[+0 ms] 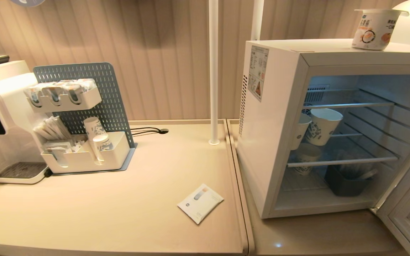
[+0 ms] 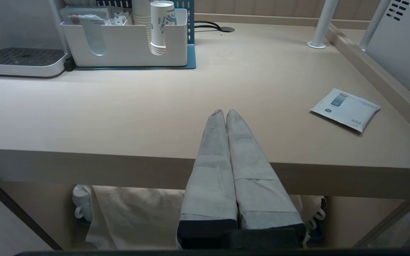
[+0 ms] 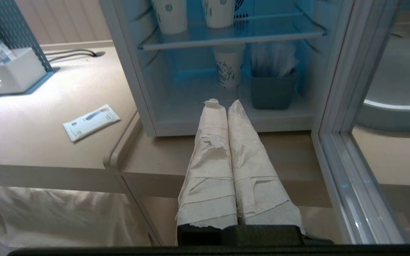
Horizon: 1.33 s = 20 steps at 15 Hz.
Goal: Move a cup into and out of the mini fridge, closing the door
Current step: Close the freezer door
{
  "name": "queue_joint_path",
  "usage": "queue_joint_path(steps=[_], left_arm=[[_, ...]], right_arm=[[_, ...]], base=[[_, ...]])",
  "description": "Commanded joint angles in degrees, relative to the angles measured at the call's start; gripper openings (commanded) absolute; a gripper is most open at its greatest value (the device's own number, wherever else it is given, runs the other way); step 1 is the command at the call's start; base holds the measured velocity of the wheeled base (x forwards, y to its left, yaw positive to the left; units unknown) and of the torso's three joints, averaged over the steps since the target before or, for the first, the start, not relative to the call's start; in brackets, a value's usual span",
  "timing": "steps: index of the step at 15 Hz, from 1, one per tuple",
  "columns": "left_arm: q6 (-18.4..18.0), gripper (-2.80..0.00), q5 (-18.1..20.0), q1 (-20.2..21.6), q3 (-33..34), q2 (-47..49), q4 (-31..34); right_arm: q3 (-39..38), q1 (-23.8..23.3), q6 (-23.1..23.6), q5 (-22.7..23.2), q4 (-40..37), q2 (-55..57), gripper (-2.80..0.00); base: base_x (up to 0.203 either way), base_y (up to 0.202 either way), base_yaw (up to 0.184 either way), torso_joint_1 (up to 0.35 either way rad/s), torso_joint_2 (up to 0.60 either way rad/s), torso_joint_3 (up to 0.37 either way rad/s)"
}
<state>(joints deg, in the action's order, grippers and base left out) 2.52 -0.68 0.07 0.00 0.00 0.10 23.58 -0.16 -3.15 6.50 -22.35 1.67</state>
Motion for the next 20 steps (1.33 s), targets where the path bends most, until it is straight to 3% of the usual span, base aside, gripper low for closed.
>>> queue_joint_path(steps=[1,3,5,7,10,12,13,16,20], left_arm=[[0.0,-2.80,0.0,0.0,0.1,0.1,0.0],[0.0,-2.80,0.0,0.0,0.1,0.1,0.0],[0.0,-2.80,0.0,0.0,0.1,0.1,0.0],[-0.1,-2.80,0.0,0.0,0.1,0.1,0.0],[-0.1,-2.80,0.0,0.0,0.1,0.1,0.0],[-0.1,-2.80,0.0,0.0,0.1,0.1,0.0],[-0.1,-2.80,0.0,0.0,0.1,0.1,0.0],[-0.1,-2.80,0.0,0.0,0.1,0.1,0.0],[-0.1,-2.80,0.0,0.0,0.1,0.1,0.0]], right_arm=[[-10.1,0.0,1.1,0.0,7.4,-1.8,-2.80],[-20.7,0.0,3.7,-1.1,18.6,-1.8,-2.80],[-22.8,0.0,2.0,-4.7,22.0,-1.8,-2.80],[-21.8,0.0,-3.1,-7.3,18.8,-1.8,-2.80],[-21.3,0.1,-2.0,-7.4,17.8,-1.8,-2.80],[-21.9,0.1,8.5,-6.5,18.0,-1.8,-2.80],[-22.1,0.1,11.1,-5.7,18.4,-1.8,-2.80],[-22.3,0.1,6.7,-5.3,18.5,-1.7,-2.80],[-22.3,0.1,6.6,-5.5,18.5,-1.7,-2.80]], base=[[0.000,0.000,0.000,0.000,0.00,0.000],[0.000,0.000,0.000,0.000,0.00,0.000],[0.000,0.000,0.000,0.000,0.00,0.000],[0.000,0.000,0.000,0.000,0.00,0.000],[-0.022,0.000,-0.003,0.001,0.00,-0.001],[-0.163,0.000,0.003,0.004,0.01,0.002],[-0.204,0.000,0.006,0.010,0.00,0.004],[-0.193,0.000,0.000,0.001,0.00,0.003],[-0.186,0.000,-0.001,0.003,0.00,0.002]])
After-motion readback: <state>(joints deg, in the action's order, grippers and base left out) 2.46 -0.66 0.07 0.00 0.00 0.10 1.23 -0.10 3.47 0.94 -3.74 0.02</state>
